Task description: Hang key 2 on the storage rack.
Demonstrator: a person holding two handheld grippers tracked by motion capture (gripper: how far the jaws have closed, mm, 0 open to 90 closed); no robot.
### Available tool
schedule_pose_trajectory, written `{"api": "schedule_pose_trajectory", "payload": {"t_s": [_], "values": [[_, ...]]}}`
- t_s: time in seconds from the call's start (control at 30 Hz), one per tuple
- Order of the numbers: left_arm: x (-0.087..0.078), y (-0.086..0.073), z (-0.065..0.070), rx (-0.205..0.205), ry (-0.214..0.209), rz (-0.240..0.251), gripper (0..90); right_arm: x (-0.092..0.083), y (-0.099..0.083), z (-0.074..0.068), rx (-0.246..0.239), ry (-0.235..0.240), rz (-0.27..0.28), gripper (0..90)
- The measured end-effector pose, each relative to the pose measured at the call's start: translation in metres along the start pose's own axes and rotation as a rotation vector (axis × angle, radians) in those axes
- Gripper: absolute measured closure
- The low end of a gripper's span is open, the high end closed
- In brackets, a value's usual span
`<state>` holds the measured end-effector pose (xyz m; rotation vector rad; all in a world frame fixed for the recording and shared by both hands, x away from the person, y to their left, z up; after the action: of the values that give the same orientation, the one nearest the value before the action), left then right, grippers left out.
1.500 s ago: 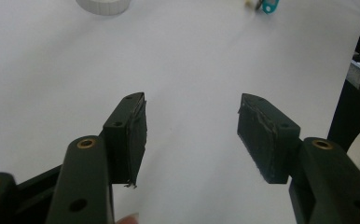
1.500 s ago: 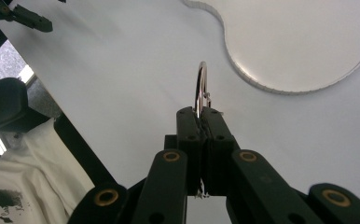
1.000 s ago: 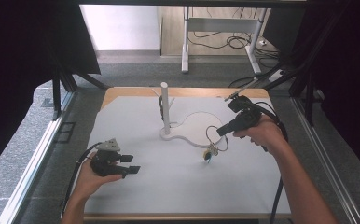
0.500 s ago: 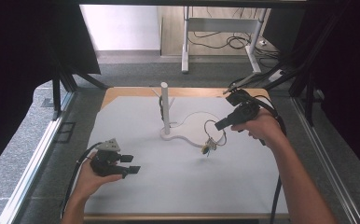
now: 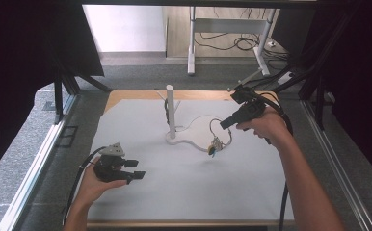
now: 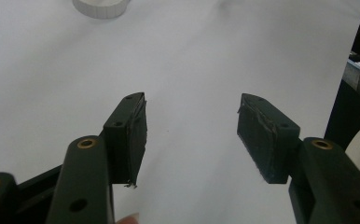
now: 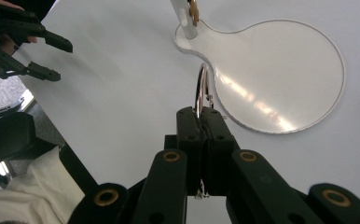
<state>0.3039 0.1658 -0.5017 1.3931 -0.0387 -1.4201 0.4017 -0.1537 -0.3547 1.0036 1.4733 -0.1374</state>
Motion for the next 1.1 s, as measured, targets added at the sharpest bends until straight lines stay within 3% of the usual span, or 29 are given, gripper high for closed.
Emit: {"api": "schedule_pose_trajectory", "payload": {"t_s": [1.1], "values": [[-0.002, 0.0, 0.0, 0.004, -0.011, 0.007, 43.1, 0.013, 0.041, 0.002, 0.003, 0.007, 0.009, 88.2]]}}
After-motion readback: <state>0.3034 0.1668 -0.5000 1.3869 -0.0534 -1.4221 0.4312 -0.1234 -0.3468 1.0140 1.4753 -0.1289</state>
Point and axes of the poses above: each handheld gripper's, and its own axes: x roughly forward along the jaws, y roughly out of its top, z roughly to its right, the point moved 7 cm from there along x, roughly forward along the jaws, and after that the axes turned 6 degrees about -x, right-handed, at the moved point
